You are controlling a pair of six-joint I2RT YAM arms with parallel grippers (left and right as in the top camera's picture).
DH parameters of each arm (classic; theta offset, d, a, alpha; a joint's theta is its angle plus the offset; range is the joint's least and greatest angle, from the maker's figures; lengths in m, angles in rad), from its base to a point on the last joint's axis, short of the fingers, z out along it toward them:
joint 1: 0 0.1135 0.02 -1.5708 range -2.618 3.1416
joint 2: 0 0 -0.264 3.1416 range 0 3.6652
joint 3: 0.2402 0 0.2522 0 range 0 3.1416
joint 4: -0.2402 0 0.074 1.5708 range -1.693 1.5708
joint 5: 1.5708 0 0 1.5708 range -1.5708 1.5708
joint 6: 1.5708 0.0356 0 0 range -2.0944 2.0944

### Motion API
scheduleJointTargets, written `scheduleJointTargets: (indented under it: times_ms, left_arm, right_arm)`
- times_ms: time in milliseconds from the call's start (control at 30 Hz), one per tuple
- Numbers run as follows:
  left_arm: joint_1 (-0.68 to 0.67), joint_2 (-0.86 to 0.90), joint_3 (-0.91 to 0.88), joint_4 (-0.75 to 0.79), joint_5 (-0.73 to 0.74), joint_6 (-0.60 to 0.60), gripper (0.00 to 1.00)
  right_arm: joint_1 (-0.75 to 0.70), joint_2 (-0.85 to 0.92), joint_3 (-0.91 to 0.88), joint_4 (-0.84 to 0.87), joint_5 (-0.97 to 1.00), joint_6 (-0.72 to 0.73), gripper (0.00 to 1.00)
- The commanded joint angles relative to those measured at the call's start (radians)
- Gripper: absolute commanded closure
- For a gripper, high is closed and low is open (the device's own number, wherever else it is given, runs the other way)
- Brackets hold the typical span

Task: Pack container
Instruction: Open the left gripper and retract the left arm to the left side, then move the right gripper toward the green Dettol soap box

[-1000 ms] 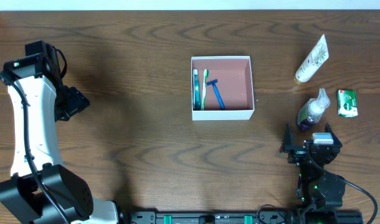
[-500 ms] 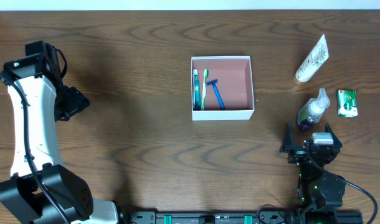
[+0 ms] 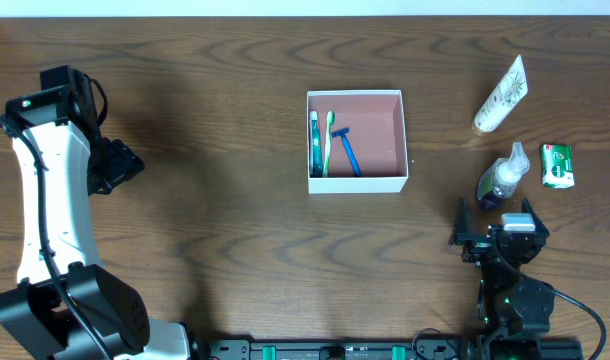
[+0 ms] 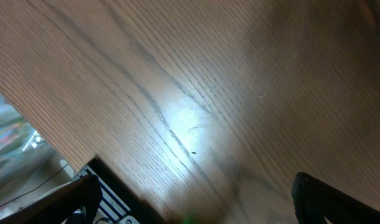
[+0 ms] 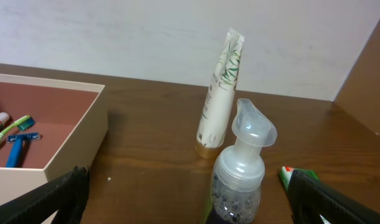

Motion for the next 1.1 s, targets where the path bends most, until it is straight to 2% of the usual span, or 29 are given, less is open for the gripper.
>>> scheduleJointTargets:
  times_ms: [0, 767, 900, 967, 1067]
  left_arm:
    - [0.005, 0.005, -0.001, -0.003, -0.012, 0.013, 0.02]
    - [0.005, 0.005, -0.001, -0.003, -0.012, 0.013, 0.02]
    - [0.005, 0.005, -0.001, -0.003, -0.012, 0.013, 0.02]
    - [0.005, 0.005, -0.001, -0.003, -0.012, 0.013, 0.02]
    - [0.005, 0.005, -0.001, -0.003, -0.012, 0.013, 0.02]
  right_arm:
    - [0.007, -0.006, -0.002, -0.004, -0.004, -0.013, 0.01]
    - [0.007, -0.006, -0.002, -0.002, -0.005, -0.013, 0.01]
    - [0.007, -0.006, -0.002, -0.005, -0.065, -0.013, 0.01]
    - [0.007, -0.006, -0.002, 0.019, -0.069, -0.012, 0.01]
    - [0.007, -0.006, -0.002, 0.147, -0.11, -0.013, 0.01]
